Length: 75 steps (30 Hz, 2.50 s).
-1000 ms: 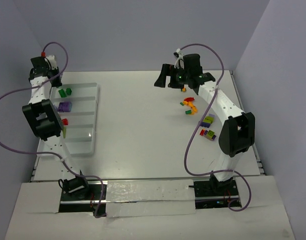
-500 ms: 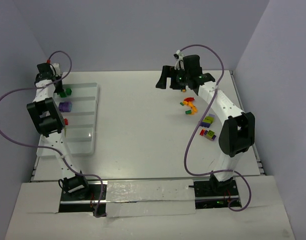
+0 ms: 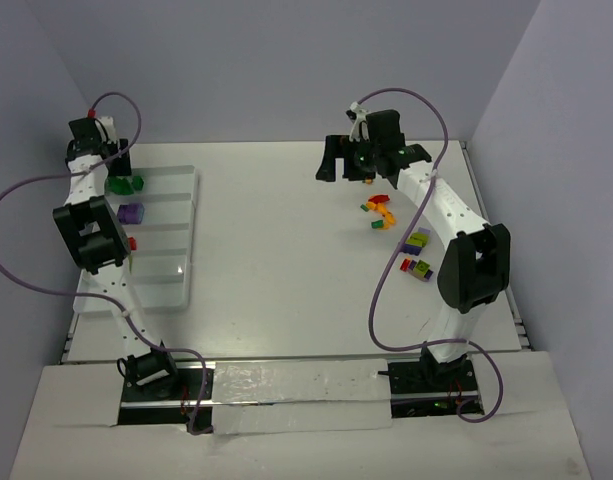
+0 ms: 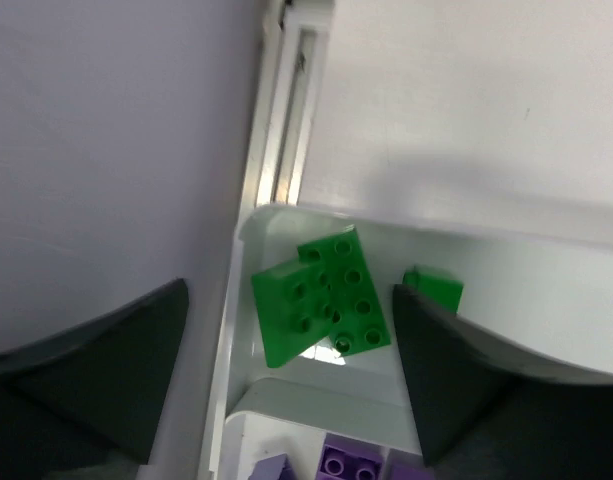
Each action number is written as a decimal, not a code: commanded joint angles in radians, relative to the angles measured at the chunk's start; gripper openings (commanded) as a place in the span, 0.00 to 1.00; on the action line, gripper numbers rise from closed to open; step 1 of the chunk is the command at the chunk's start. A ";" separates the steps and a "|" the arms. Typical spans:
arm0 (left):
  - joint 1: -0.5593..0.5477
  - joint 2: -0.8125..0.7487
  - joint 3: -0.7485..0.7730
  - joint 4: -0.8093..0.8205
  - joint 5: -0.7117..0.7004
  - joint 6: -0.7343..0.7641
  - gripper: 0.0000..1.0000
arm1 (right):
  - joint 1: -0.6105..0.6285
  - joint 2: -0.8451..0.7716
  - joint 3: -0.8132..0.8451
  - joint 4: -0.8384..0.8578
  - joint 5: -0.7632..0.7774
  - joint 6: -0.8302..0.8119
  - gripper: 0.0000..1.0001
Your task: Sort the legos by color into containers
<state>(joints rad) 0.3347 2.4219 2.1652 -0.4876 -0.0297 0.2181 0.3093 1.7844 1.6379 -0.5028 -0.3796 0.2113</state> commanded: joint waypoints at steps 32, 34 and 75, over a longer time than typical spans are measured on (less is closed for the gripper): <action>-0.565 -0.751 -0.699 0.003 0.430 -0.016 0.98 | -0.374 -0.299 -0.391 -0.601 0.214 -0.814 0.82; -0.565 -0.755 -0.694 0.001 0.442 -0.022 0.98 | -0.374 -0.282 -0.409 -0.592 0.231 -0.838 0.81; -0.585 -0.726 -0.689 -0.023 0.410 -0.011 0.98 | -0.372 -0.029 -0.471 -0.472 0.196 -1.020 0.64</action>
<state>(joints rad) -0.2417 1.7031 1.4513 -0.5067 0.3786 0.1993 -0.0662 1.7541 1.1830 -1.0019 -0.1745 -0.7852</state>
